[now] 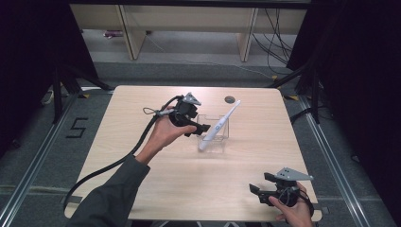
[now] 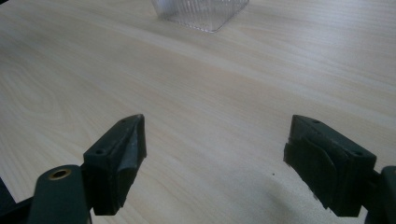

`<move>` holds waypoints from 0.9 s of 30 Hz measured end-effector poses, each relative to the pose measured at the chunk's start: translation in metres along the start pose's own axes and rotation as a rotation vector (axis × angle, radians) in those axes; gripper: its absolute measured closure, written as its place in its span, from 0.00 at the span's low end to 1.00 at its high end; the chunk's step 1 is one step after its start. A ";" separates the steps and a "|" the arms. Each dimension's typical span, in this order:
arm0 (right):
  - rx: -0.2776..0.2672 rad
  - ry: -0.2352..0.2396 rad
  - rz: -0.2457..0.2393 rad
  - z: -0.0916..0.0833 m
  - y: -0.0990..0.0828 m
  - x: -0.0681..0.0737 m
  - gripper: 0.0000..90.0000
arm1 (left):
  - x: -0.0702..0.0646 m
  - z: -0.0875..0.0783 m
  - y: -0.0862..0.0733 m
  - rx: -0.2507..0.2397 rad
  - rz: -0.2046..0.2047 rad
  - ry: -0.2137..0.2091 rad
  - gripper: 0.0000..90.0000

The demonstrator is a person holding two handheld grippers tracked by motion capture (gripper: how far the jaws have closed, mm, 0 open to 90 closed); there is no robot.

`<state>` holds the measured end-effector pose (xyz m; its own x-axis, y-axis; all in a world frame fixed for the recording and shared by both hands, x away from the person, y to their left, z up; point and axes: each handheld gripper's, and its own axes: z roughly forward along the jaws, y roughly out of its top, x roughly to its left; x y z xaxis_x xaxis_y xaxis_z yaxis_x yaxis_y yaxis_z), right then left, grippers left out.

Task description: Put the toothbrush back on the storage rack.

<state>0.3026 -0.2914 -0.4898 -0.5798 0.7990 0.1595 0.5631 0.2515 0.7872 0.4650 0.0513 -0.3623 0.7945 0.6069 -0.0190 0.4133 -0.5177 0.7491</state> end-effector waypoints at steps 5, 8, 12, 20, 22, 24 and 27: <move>0.001 0.000 -0.002 0.000 0.000 0.000 0.23 | 0.001 -0.012 -0.007 -0.035 -0.008 0.003 0.31; 0.009 0.010 0.032 0.000 0.000 0.002 0.23 | 0.002 -0.021 -0.011 -0.043 -0.013 0.017 0.31; 0.009 0.010 0.032 0.000 0.000 0.002 0.23 | 0.004 -0.033 -0.017 -0.036 -0.006 0.040 0.29; 0.010 0.010 0.032 0.000 0.000 0.002 0.23 | -0.002 -0.048 -0.028 -0.052 0.007 0.047 0.29; 0.009 0.010 0.033 0.000 0.000 0.002 0.23 | -0.003 -0.051 -0.031 -0.051 0.008 0.054 0.29; 0.009 0.010 0.032 0.000 0.000 0.002 0.23 | -0.004 -0.054 -0.033 -0.047 0.019 0.059 0.29; 0.008 0.010 0.032 0.000 0.000 0.002 0.23 | -0.004 -0.059 -0.037 -0.059 0.012 0.053 0.29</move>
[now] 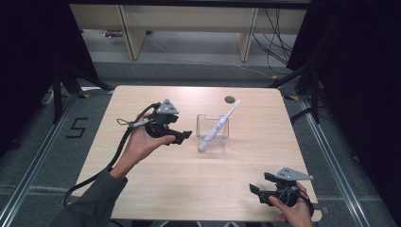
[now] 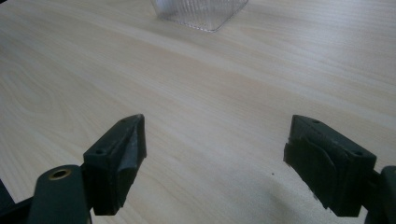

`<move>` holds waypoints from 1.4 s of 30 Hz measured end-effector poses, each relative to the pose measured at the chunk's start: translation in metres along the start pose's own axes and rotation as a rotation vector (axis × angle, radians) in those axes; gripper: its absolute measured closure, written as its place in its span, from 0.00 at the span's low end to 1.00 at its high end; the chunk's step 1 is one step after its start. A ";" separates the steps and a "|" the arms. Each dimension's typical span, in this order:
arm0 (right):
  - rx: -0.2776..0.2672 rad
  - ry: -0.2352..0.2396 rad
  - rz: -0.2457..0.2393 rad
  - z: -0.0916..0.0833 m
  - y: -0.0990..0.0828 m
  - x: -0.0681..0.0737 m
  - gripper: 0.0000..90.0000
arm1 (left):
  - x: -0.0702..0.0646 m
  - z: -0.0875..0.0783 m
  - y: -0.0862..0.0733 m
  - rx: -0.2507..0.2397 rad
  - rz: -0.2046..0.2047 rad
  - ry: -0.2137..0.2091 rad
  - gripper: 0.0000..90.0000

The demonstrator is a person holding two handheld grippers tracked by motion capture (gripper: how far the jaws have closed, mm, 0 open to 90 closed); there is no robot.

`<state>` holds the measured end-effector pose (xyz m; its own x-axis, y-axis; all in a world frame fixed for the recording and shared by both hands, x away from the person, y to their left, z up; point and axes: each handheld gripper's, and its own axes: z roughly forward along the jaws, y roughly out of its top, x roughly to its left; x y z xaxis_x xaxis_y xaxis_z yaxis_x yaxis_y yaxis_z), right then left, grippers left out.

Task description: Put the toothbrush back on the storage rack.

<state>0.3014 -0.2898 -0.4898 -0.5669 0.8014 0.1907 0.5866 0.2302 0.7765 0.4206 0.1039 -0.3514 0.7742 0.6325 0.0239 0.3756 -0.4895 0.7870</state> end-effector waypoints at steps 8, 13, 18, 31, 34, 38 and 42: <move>0.004 0.008 0.010 0.001 0.000 0.001 0.23 | 0.005 -0.011 -0.017 -0.021 -0.011 0.009 0.29; 0.004 0.012 0.010 0.001 0.000 0.001 0.23 | 0.008 -0.018 -0.029 -0.035 -0.017 0.027 0.29; 0.005 0.008 0.009 0.001 0.000 0.001 0.23 | 0.009 -0.029 -0.042 -0.028 -0.010 0.026 0.29; -0.002 0.011 0.012 0.003 -0.001 0.001 0.23 | 0.012 -0.043 -0.095 -0.023 -0.042 0.030 0.29; 0.004 0.009 0.002 0.002 0.000 0.000 0.23 | 0.013 -0.044 -0.101 -0.017 -0.039 0.025 0.29; -0.003 0.011 -0.001 0.003 -0.001 0.000 0.23 | 0.012 -0.044 -0.116 -0.012 -0.045 0.033 0.28; 0.002 0.008 -0.008 0.004 -0.001 -0.001 0.23 | 0.009 -0.044 -0.126 -0.006 -0.044 0.031 0.27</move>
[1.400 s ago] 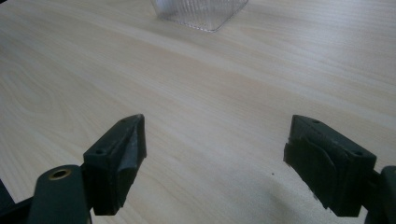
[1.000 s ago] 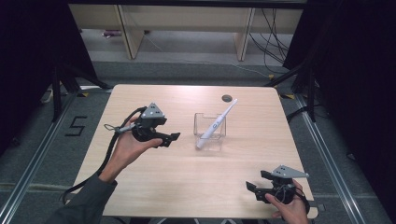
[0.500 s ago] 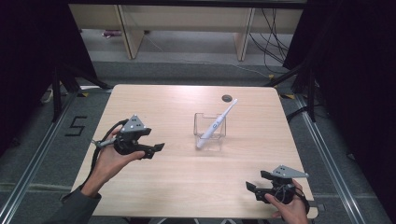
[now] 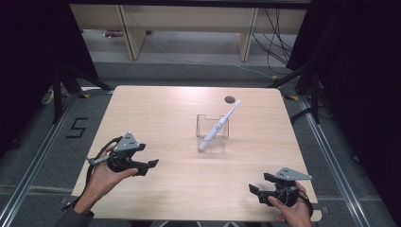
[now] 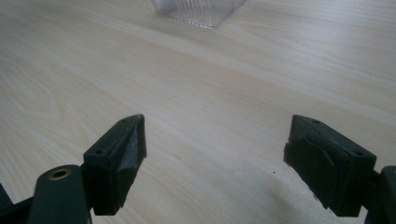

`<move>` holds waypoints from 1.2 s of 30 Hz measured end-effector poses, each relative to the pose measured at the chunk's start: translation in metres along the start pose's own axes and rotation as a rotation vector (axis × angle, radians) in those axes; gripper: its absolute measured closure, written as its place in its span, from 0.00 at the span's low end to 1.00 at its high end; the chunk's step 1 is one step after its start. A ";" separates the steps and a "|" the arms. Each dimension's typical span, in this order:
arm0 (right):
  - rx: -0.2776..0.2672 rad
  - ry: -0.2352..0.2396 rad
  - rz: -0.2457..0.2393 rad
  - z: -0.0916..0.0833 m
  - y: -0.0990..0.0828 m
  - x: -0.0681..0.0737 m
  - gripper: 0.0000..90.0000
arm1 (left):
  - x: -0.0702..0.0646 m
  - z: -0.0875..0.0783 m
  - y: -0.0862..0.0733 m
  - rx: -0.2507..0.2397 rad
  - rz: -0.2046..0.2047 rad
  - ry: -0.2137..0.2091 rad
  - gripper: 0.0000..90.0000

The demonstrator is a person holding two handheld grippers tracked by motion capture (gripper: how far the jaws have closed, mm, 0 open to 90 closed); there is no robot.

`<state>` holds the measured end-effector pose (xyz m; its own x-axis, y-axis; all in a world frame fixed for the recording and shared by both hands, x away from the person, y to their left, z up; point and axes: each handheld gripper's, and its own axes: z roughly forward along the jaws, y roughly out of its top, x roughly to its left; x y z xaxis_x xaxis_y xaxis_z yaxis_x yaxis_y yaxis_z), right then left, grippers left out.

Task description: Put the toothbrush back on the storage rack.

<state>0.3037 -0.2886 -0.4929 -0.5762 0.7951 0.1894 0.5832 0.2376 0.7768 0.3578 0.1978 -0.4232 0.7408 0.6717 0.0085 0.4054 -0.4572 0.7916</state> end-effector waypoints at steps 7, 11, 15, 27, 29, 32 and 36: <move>0.017 -0.019 0.028 0.000 0.000 0.003 0.23 | -0.006 0.005 -0.015 0.014 -0.002 -0.016 0.22; -0.004 -0.017 -0.015 0.001 0.000 0.000 0.23 | -0.008 0.008 -0.024 0.017 -0.002 -0.034 0.21; 0.004 -0.009 -0.022 -0.001 0.000 0.000 0.23 | -0.010 0.008 -0.032 0.018 -0.010 -0.040 0.20; -0.005 -0.021 -0.023 0.001 0.000 0.000 0.23 | -0.018 0.007 -0.045 0.019 -0.001 -0.053 0.20; 0.003 -0.019 -0.026 0.000 0.000 0.000 0.23 | -0.021 0.008 -0.049 0.016 -0.007 -0.043 0.20; 0.003 -0.019 -0.027 0.000 0.000 0.000 0.23 | -0.022 0.006 -0.054 0.034 0.002 -0.046 0.20; -0.003 0.001 0.001 0.001 0.000 0.002 0.23 | -0.022 0.004 -0.059 0.040 -0.004 -0.044 0.20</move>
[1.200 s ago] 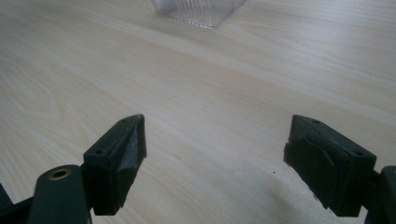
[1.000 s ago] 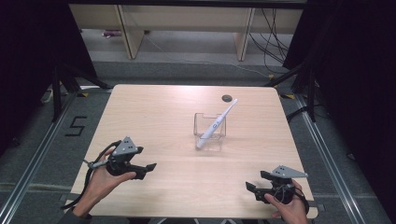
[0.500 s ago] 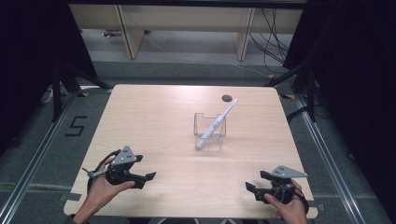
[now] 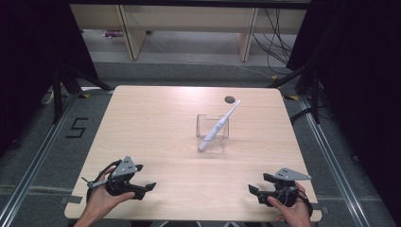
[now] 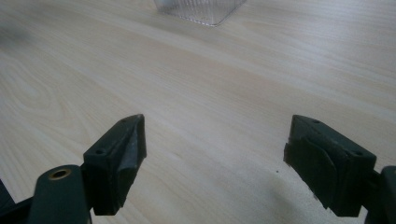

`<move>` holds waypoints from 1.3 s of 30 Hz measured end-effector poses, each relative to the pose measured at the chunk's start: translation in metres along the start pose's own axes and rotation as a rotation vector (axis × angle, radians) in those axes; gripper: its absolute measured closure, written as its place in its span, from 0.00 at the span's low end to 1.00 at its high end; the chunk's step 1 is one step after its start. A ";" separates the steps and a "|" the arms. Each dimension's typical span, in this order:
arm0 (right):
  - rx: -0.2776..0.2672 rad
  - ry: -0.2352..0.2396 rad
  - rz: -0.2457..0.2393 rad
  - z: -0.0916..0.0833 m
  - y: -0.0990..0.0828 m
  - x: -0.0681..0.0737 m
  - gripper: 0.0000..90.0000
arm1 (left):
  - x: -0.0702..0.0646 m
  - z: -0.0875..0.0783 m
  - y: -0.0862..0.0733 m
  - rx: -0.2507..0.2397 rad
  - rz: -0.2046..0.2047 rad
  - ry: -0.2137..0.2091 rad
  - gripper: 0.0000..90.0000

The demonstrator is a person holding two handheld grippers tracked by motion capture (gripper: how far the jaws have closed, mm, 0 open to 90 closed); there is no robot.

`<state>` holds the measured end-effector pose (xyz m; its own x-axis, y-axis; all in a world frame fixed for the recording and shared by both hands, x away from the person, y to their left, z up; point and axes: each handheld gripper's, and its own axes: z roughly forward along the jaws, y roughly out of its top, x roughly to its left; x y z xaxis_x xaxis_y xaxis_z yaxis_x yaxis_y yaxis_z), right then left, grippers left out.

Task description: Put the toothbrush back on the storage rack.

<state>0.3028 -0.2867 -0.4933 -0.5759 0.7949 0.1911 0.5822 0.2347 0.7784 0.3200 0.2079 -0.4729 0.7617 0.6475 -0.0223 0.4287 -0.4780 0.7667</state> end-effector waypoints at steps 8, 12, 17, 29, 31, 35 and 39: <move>-0.001 0.000 -0.015 0.000 0.000 -0.001 0.23 | -0.001 -0.002 -0.010 0.006 -0.012 0.006 0.20; -0.003 0.003 -0.017 0.000 0.000 -0.001 0.23 | -0.003 -0.005 -0.014 0.008 -0.013 0.006 0.20; 0.003 -0.002 -0.018 -0.001 0.000 -0.001 0.23 | -0.007 -0.005 -0.019 0.016 -0.016 0.001 0.20; -0.002 0.001 -0.023 0.000 0.000 -0.001 0.22 | -0.018 -0.004 -0.034 0.046 -0.029 -0.007 0.19; -0.005 -0.005 -0.027 0.001 0.000 -0.001 0.21 | -0.021 -0.003 -0.037 0.062 -0.030 -0.006 0.19; 0.012 0.000 -0.006 -0.002 0.000 0.001 0.20 | -0.025 -0.003 -0.039 0.059 -0.031 -0.006 0.19; 0.004 -0.010 -0.037 -0.002 0.001 -0.001 0.20 | -0.025 -0.006 -0.042 0.069 -0.011 0.010 0.19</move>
<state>0.3030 -0.2882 -0.4919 -0.5913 0.7911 0.1568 0.5635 0.2661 0.7821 0.2796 0.2154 -0.5007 0.7521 0.6586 -0.0241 0.4698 -0.5101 0.7204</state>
